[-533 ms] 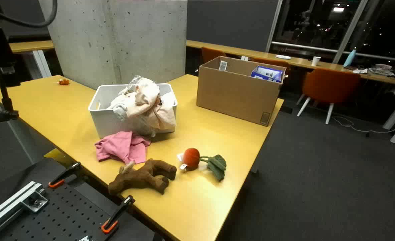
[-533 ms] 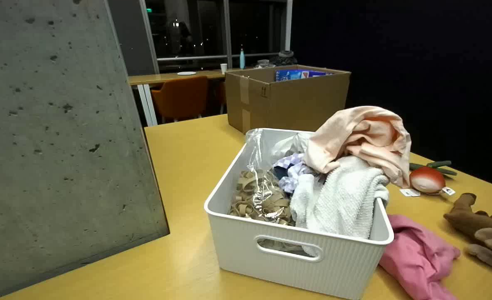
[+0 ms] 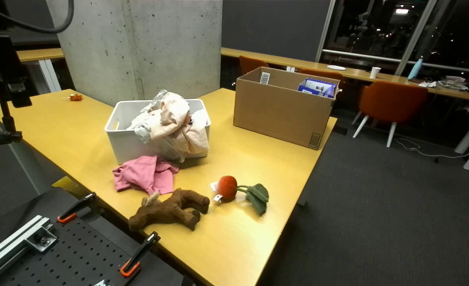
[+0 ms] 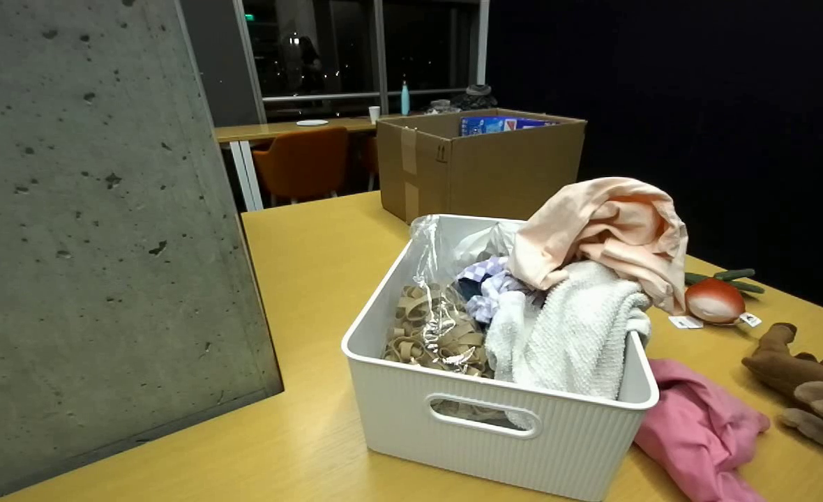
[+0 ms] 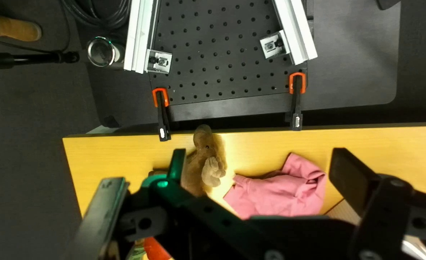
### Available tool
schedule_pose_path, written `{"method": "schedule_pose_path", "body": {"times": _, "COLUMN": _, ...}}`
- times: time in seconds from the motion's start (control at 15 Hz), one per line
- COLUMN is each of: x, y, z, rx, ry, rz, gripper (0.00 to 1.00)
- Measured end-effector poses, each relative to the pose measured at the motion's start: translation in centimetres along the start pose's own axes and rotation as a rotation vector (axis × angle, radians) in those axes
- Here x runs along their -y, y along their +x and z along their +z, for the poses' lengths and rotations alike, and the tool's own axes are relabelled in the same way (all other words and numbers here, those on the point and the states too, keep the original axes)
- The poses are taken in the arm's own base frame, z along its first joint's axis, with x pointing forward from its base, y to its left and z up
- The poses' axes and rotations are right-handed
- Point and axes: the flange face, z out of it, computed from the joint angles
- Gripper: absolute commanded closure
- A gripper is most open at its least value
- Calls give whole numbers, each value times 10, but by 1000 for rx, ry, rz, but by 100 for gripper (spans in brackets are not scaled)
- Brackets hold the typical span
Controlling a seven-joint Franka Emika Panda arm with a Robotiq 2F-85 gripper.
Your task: Use the pink shirt to pick up the moose, put it and the shirt inside the white basket, use the grey towel to pick up the toy vegetable and put it inside the white basket
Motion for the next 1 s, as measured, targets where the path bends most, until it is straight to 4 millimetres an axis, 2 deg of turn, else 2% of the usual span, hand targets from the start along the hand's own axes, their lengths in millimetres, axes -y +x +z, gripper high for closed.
{"method": "schedule_pose_path", "body": {"times": 0.13, "x": -16, "y": 10, "z": 1, "rx": -27, "ry": -20, "rz": 31, "gripper": 0}}
{"method": "schedule_pose_path", "body": {"times": 0.27, "x": -41, "y": 29, "z": -3, "rx": -70, "ry": -41, "rz": 58, "gripper": 0}}
{"method": "schedule_pose_path", "body": {"times": 0.4, "x": -67, "y": 61, "z": -9, "rx": -100, "ry": -69, "rz": 73, "gripper": 0}}
{"method": "schedule_pose_path", "body": {"times": 0.53, "x": -83, "y": 99, "z": -12, "rx": -108, "ry": -98, "rz": 72, "gripper": 0}}
{"method": "schedule_pose_path", "body": {"times": 0.73, "x": -85, "y": 156, "z": -9, "rx": -100, "ry": -128, "rz": 21, "gripper": 0}}
{"method": "schedule_pose_path", "body": {"times": 1.0, "x": -54, "y": 234, "z": 5, "rx": -108, "ry": -176, "rz": -87, "gripper": 0}}
